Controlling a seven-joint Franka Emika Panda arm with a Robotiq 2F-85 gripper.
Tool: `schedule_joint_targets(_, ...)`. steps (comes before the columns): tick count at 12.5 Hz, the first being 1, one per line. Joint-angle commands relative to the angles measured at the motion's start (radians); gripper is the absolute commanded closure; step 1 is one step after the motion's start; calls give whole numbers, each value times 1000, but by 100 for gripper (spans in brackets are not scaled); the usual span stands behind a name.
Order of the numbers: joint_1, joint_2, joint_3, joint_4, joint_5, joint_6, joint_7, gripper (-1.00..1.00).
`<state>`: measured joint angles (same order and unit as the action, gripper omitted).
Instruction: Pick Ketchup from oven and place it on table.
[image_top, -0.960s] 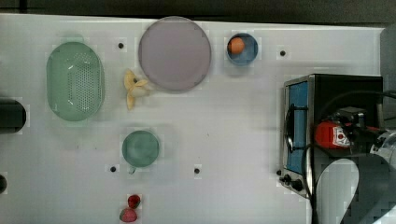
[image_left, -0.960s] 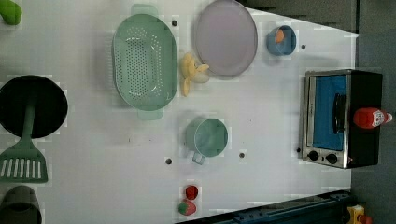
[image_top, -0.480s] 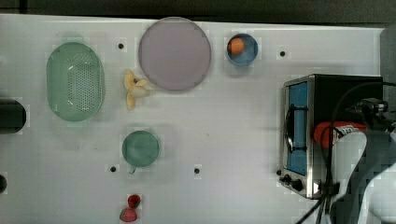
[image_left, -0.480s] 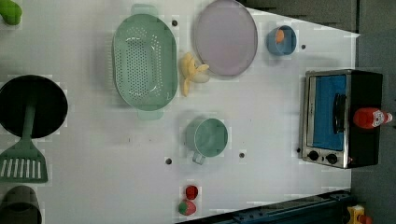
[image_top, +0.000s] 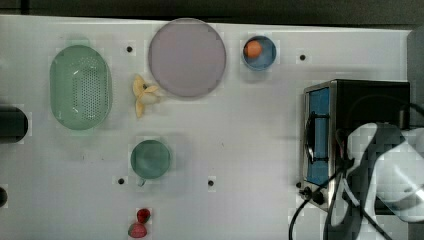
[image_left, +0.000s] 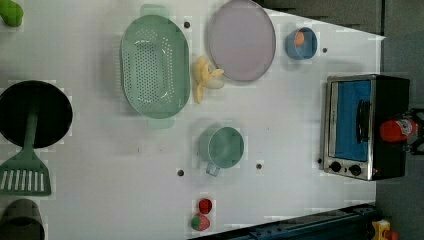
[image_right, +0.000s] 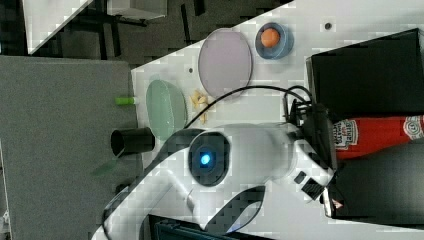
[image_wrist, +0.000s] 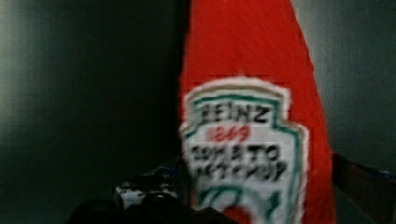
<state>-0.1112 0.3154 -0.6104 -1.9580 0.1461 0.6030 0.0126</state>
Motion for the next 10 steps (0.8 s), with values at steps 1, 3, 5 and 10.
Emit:
schedule_joint_targets(1, -8, -30, -1, 39, 29, 4, 53, -100)
schedule_joint_targets(3, -6, -18, 2, 38, 55, 4, 53, -100)
schedule_joint_targets(5, -6, -5, 2, 36, 57, 3, 53, -69)
schedule_joint_targets(10, 2, -20, 2, 69, 50, -7, 52, -29)
